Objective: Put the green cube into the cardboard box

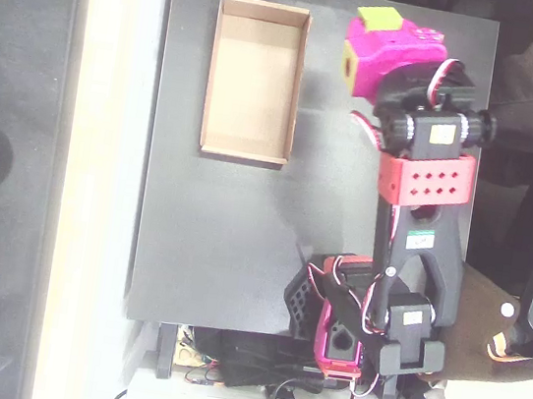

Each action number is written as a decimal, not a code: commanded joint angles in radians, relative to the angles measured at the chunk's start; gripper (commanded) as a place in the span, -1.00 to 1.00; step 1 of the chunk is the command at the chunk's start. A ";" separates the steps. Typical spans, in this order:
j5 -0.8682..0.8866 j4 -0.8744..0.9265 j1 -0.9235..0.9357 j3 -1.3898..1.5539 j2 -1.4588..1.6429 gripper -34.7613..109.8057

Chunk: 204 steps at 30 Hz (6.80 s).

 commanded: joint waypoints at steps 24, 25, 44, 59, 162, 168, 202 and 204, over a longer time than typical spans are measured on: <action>0.015 -0.006 -0.451 -0.005 -0.253 -0.36; 0.015 -0.006 -0.457 -0.005 -0.270 -0.36; 0.029 0.008 -0.457 0.011 -0.465 -0.36; 0.029 0.003 -0.367 0.011 -0.537 -0.35; 0.017 0.003 0.213 0.110 0.253 -0.20; 0.015 -0.005 0.259 0.325 0.373 -0.36; -0.189 -0.006 0.256 1.379 1.331 -0.49; -0.187 -0.006 0.256 1.431 1.379 -0.49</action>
